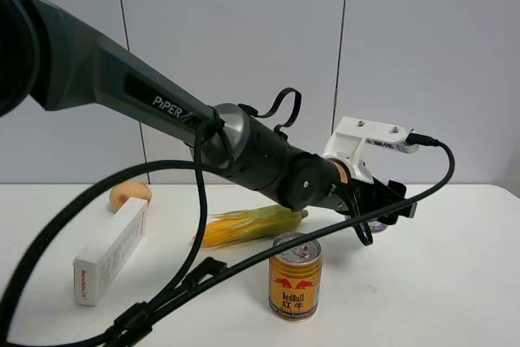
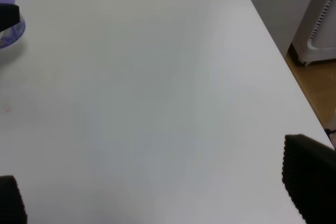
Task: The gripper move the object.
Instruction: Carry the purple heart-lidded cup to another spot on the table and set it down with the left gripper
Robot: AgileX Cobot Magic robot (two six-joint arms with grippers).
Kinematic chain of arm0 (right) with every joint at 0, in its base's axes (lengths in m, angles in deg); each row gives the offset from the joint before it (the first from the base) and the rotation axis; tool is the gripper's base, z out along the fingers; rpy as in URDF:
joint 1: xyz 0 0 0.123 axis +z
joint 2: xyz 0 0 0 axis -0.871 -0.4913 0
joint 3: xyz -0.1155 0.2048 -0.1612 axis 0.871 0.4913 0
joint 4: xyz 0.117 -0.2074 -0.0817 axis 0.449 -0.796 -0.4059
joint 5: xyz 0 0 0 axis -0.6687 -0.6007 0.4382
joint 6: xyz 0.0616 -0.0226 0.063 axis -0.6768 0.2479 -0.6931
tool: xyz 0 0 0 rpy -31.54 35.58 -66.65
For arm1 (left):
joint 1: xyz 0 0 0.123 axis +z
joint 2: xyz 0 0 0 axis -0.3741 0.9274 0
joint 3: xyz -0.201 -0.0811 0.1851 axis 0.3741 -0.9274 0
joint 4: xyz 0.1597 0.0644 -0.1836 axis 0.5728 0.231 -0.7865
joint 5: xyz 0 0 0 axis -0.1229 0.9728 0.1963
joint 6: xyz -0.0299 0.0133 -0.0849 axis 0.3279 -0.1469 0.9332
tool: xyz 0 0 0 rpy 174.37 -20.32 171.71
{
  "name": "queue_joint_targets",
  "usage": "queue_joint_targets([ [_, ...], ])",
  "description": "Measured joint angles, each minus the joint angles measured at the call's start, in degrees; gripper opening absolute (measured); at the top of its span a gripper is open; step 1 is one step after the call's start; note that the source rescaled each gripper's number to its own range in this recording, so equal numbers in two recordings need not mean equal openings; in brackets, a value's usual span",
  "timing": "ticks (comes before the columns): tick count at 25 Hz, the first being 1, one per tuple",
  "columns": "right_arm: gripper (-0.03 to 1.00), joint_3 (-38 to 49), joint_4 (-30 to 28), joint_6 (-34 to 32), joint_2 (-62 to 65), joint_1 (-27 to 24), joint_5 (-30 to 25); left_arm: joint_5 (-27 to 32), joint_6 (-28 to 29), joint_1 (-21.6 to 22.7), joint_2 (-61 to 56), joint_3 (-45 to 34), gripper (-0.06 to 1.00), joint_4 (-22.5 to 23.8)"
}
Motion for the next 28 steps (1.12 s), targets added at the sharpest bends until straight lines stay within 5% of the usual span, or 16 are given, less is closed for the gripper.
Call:
queue_joint_targets([
  [14, 1.0, 0.0, 0.0, 0.0, 0.0, 0.0, 0.0, -5.65, 0.0, 0.0, 0.7, 0.0, 0.02, 0.0],
  [28, 1.0, 0.0, 0.0, 0.0, 0.0, 0.0, 0.0, 2.65, 0.0, 1.56, 1.36, 0.0, 0.02, 0.0],
])
